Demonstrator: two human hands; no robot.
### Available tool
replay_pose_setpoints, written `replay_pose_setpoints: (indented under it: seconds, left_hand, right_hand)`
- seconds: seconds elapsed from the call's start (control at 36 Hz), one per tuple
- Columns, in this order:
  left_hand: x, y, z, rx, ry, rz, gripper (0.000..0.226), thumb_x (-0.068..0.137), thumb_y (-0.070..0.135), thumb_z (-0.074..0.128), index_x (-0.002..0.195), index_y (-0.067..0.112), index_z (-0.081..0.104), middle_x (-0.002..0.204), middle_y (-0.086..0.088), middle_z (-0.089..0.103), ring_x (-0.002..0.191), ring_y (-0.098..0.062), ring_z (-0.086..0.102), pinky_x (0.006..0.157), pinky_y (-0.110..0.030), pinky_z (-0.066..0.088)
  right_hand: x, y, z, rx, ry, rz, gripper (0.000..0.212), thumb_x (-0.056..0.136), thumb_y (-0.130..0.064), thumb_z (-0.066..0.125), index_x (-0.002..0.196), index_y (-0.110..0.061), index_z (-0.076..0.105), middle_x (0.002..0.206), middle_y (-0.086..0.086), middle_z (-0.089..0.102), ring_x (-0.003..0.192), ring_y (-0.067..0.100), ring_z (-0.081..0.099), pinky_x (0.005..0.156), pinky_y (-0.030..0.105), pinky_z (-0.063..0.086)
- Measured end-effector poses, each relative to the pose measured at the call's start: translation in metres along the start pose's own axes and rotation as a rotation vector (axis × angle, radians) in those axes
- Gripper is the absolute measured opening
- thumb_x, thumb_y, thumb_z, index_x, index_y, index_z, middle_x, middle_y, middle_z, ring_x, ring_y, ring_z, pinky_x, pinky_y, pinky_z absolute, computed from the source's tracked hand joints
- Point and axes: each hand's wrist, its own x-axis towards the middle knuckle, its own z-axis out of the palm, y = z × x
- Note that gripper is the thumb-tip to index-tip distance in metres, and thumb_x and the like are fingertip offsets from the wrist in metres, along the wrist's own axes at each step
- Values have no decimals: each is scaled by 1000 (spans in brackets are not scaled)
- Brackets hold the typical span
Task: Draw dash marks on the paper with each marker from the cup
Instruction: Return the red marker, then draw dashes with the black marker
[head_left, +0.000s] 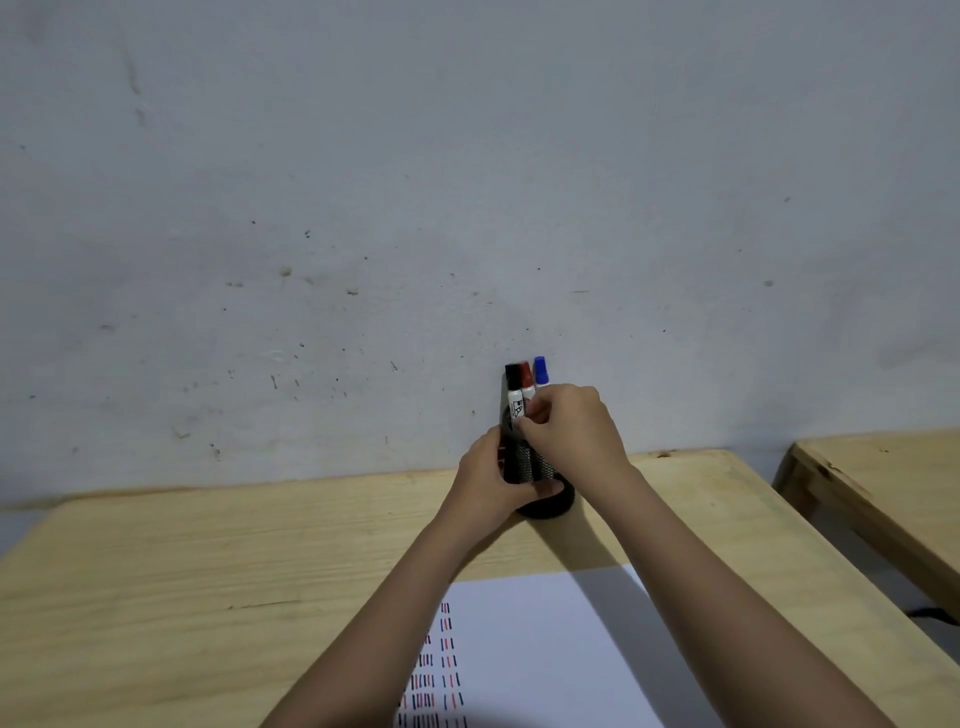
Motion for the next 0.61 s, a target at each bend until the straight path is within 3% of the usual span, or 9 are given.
replay_pose_setpoints:
  seconds: [0.19, 0.42, 0.53, 0.61]
  left_hand:
    - [1, -1, 1, -1, 2, 12, 64, 52, 43, 83, 108, 30, 56, 108, 10, 66, 99, -3, 62, 85, -28, 53]
    - [-1, 0, 2, 35, 21, 27, 63, 54, 42, 83, 108, 27, 56, 108, 5, 61, 100, -8, 61, 87, -34, 54]
    - [-5, 3, 2, 62, 49, 28, 56, 55, 43, 82, 102, 28, 55, 105, 2, 52, 96, -10, 60, 86, -31, 53]
    - [-9, 7, 3, 68, 62, 10, 51, 58, 41, 83, 98, 30, 54, 104, 3, 52, 95, -11, 61, 84, -30, 54]
  right_hand:
    - [3, -3, 4, -5, -10, 14, 18, 79, -22, 67, 92, -10, 72, 90, 9, 72, 81, 25, 66, 69, 35, 55]
    - [1, 1, 3, 155, 50, 13, 6, 73, -18, 67, 77, -14, 69, 71, 2, 68, 70, 19, 66, 69, 36, 57]
    - [0, 3, -5, 325, 135, -7, 6, 73, -18, 70, 76, -17, 65, 66, -10, 62, 64, 4, 61, 63, 17, 52]
    - [-4, -1, -15, 417, 216, -78, 7, 76, -16, 67, 78, -18, 60, 71, -8, 61, 67, 3, 58, 57, 4, 44]
